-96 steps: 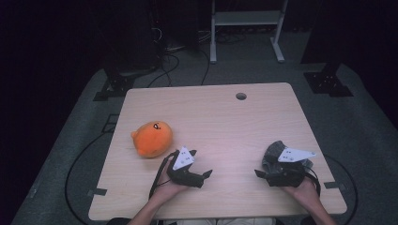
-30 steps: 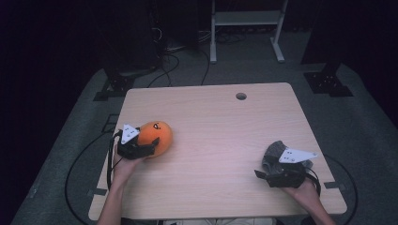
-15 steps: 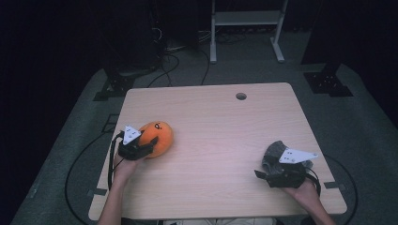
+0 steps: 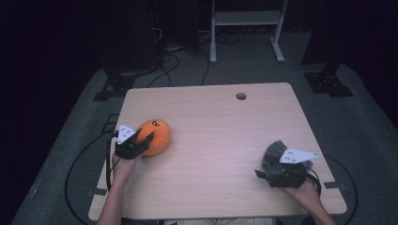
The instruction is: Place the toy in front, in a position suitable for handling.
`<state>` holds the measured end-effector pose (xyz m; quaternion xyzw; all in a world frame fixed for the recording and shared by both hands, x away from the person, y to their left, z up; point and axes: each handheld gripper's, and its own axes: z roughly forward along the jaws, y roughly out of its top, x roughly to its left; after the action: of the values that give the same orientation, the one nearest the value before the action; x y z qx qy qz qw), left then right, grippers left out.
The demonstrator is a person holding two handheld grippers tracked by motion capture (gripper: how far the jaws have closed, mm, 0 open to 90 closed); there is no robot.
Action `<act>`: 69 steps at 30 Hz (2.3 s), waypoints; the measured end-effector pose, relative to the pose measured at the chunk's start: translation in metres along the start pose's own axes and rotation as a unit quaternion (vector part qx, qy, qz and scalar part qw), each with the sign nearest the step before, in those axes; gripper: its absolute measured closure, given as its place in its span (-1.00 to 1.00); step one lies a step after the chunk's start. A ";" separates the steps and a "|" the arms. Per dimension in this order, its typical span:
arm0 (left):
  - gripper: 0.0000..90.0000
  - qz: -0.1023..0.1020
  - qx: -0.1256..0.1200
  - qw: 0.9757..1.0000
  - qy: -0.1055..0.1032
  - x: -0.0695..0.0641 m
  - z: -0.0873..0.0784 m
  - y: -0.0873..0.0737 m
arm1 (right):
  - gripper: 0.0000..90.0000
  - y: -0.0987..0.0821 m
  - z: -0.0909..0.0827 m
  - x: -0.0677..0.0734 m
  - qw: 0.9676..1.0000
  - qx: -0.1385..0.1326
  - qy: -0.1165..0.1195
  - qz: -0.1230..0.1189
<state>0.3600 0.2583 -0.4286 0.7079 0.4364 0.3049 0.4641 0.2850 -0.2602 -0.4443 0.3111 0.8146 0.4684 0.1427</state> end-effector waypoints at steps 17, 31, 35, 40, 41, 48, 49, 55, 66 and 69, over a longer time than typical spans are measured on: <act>0.18 0.026 -0.046 0.997 -0.057 -0.034 -0.012 0.026 | -0.37 0.000 -0.001 -0.002 1.000 -0.003 -0.005 0.003; 0.16 0.052 -0.060 0.990 -0.116 -0.074 -0.011 0.038 | -0.37 0.000 -0.003 -0.003 1.000 -0.007 -0.008 0.003; 0.16 0.063 -0.060 0.988 -0.129 -0.085 -0.010 0.040 | -0.37 0.000 -0.003 -0.003 1.000 -0.007 -0.009 0.003; 0.16 0.072 -0.062 0.984 -0.151 -0.101 -0.007 0.041 | -0.37 0.000 -0.007 -0.005 1.000 -0.015 -0.014 0.005; 0.16 0.075 -0.060 0.983 -0.154 -0.104 -0.006 0.041 | -0.37 0.000 -0.007 -0.006 1.000 -0.017 -0.015 0.006; 0.15 0.086 -0.054 0.978 -0.183 -0.126 0.001 0.038 | -0.37 0.000 -0.010 -0.008 1.000 -0.022 -0.018 0.010; 0.15 0.085 -0.054 0.977 -0.187 -0.128 0.002 0.038 | -0.37 0.000 -0.010 -0.008 1.000 -0.022 -0.018 0.010; 0.15 0.096 -0.047 0.973 -0.206 -0.145 0.007 0.035 | -0.37 0.000 -0.012 -0.010 0.999 -0.025 -0.023 0.011; 0.13 0.110 -0.034 0.967 -0.228 -0.166 0.016 0.029 | -0.36 -0.001 -0.024 -0.030 0.997 -0.036 -0.061 0.026; 0.13 0.117 -0.030 0.966 -0.231 -0.171 0.019 0.027 | -0.36 -0.001 -0.024 -0.038 0.996 -0.027 -0.077 0.033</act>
<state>0.3108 0.0918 -0.4152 0.7907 0.2225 0.1984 0.5348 0.3013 -0.3011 -0.4349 0.3685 0.7776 0.4694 0.1978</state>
